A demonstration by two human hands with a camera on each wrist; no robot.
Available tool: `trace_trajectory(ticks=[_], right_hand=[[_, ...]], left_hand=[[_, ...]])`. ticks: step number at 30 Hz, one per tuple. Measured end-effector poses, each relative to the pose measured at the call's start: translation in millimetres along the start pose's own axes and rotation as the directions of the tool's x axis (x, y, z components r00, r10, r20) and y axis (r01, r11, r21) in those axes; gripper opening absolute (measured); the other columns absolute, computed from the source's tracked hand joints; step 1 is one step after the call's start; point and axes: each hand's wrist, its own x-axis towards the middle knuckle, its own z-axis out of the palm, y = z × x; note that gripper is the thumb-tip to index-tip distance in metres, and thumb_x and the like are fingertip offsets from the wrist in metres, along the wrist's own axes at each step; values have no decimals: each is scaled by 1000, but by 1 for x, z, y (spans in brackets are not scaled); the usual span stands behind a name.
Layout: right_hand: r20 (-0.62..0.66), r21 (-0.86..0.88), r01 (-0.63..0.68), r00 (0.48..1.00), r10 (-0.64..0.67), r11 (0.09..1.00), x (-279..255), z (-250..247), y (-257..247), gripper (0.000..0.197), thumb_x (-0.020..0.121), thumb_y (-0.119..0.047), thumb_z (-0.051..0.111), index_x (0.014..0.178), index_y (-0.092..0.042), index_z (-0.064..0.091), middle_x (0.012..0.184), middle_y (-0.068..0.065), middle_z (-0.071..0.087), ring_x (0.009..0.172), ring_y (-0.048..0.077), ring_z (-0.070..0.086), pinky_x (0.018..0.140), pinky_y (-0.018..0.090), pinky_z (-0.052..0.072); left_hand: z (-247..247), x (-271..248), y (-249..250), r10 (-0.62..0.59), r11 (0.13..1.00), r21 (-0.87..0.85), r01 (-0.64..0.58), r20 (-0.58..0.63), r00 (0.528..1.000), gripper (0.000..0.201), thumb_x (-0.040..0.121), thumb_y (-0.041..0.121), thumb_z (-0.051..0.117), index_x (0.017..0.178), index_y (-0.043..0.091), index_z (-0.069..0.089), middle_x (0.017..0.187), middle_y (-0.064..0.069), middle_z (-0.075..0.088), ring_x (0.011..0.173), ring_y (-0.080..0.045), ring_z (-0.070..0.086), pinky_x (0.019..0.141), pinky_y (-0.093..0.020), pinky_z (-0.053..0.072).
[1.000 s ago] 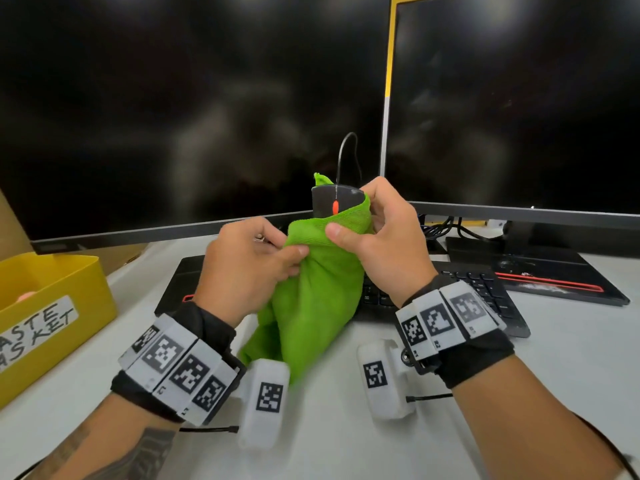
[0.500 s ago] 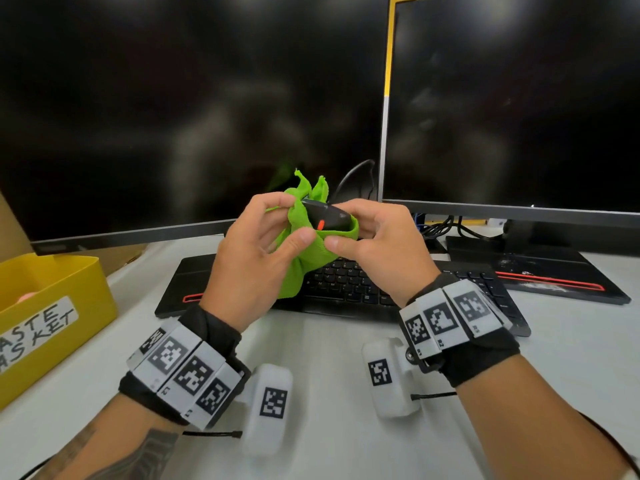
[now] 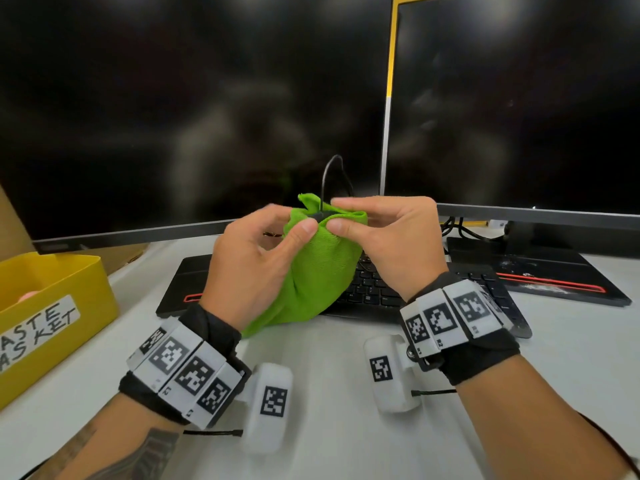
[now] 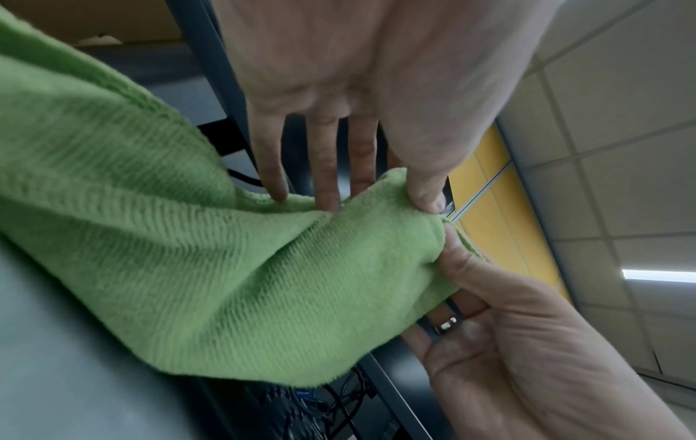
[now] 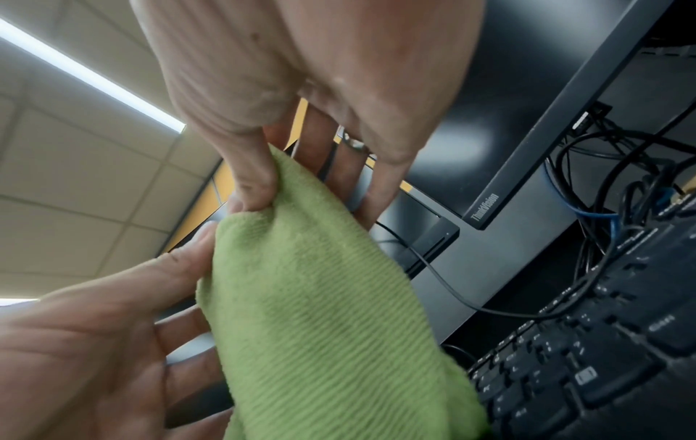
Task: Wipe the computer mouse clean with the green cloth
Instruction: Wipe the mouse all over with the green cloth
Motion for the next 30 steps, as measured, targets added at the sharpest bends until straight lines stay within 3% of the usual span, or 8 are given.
trace_trajectory(ticks=[5,9,11,15,18,22,27,30], right_hand=[[0,-7,-64,998,64,998,-1,6,3,20,73,-4,91,90,-11,84,85,8,82,81,22,80,81,46,66],[0,-35,-100,995,100,994,1,6,3,20,71,-6,93,85,-17,84,83,6,82,80,23,80,80,48,65],[-16,-51,-109,994,108,993,2,6,3,20,69,-10,94,82,-21,84,82,4,82,80,23,80,80,49,65],[-47,-9,-121,992,120,993,2,4,2,23,71,-1,91,80,-21,83,82,8,81,80,27,79,79,50,65],[0,16,-127,992,127,992,0,5,0,25,75,5,86,82,-19,81,85,10,81,82,25,80,81,46,66],[53,46,-137,989,134,990,-3,8,-1,28,79,12,80,86,-16,80,89,6,81,79,17,79,75,32,65],[24,131,-153,988,151,980,-5,9,-2,31,74,14,82,81,-16,80,80,5,81,73,16,77,72,30,65],[1,145,-150,988,152,978,-5,10,-2,30,73,14,83,81,-15,80,81,6,81,73,18,78,72,30,64]], left_hand=[[6,-4,-4,-96,993,-60,98,46,994,13,101,29,68,100,24,80,97,-4,79,96,-25,76,78,-57,64],[6,-4,-5,-116,984,-129,122,48,992,12,95,28,71,102,25,81,100,-4,81,96,-25,78,75,-47,67],[6,-3,-7,-95,981,-165,104,57,994,17,92,26,73,107,24,81,104,-4,81,97,-25,78,79,-40,64],[9,-5,-6,-88,966,-230,119,142,986,34,93,-2,72,119,19,77,114,-3,82,107,-21,78,95,-37,61],[9,-4,-5,-111,968,-218,124,73,991,28,91,-1,75,114,15,80,107,-4,83,104,-22,79,97,-43,62],[7,-3,-7,-126,966,-228,119,-17,992,18,85,3,83,101,10,84,97,-8,84,95,-28,81,94,-50,63],[7,-2,-4,-133,964,-247,102,-110,985,16,72,4,90,85,7,81,89,-9,83,87,-25,82,86,-39,64],[8,-1,-4,-132,958,-269,100,-106,986,13,76,2,87,86,8,81,88,-8,83,86,-21,82,80,-31,63]])
